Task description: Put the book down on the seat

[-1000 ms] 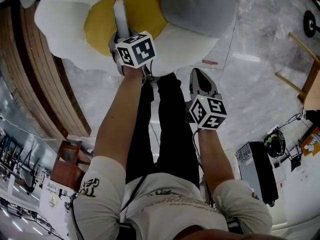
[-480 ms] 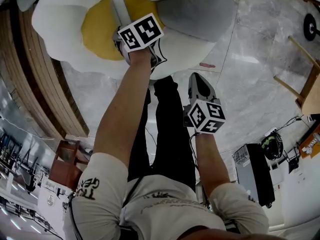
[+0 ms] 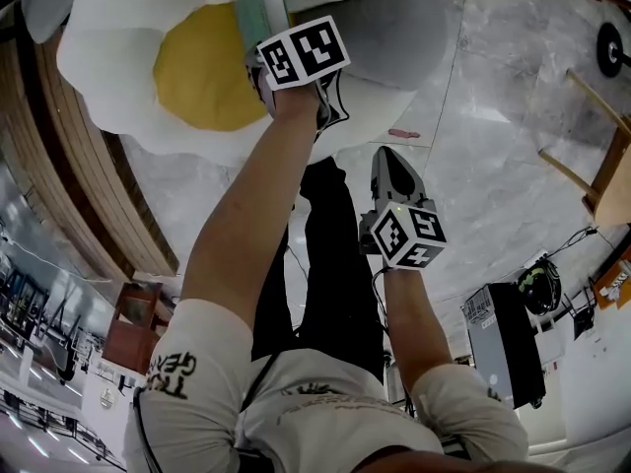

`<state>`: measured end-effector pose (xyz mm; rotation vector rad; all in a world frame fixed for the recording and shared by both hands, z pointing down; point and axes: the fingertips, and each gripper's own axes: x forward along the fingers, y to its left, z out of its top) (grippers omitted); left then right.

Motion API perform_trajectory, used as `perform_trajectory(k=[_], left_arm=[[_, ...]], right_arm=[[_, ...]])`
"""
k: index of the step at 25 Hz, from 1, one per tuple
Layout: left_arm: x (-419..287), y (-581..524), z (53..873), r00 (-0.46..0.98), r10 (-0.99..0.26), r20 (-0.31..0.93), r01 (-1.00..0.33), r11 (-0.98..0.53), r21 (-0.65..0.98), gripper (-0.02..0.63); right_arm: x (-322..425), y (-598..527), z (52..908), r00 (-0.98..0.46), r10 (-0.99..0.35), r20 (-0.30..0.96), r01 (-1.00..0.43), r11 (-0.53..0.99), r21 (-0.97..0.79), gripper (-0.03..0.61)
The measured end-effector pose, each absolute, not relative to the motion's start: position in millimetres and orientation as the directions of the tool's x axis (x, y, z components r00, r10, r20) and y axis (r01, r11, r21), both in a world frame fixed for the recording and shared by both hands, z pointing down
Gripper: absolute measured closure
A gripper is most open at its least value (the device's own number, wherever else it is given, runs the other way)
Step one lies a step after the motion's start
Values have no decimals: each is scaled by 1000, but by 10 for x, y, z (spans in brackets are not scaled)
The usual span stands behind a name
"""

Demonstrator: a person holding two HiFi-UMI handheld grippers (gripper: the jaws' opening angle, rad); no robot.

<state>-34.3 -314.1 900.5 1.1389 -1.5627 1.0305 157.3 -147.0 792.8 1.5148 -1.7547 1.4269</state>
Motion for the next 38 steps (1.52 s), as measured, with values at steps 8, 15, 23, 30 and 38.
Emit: perform_trajectory(k=[8,15,23,30,38], left_arm=[[-69,-3273,9151,-58,-202,978,-986,164,-24,284],[104,-3288,9220,19,-239,971,-992,116,48,253],[408,-3263,9255,189,-281,941,-976,56,212,212],[514,-3046,9247,341,-245,908,-934,19,356,198],[252,-2932,9013,368,-295,882,-921,17,390,594]], right_arm=[[1623,-1461,7948,-331,-483,811,-881,-149,-448,551],[1573,-1557,7919,-342,-513,787,-871,-141,-470,552],[1469,-1478,7996,-355,-486,799,-876,-124,-465,552],[1464,-1437,8036,-351,-471,809,-880,-129,-457,551],[1465,-1510,8027,-344,-483,805,-884,-121,-451,552]])
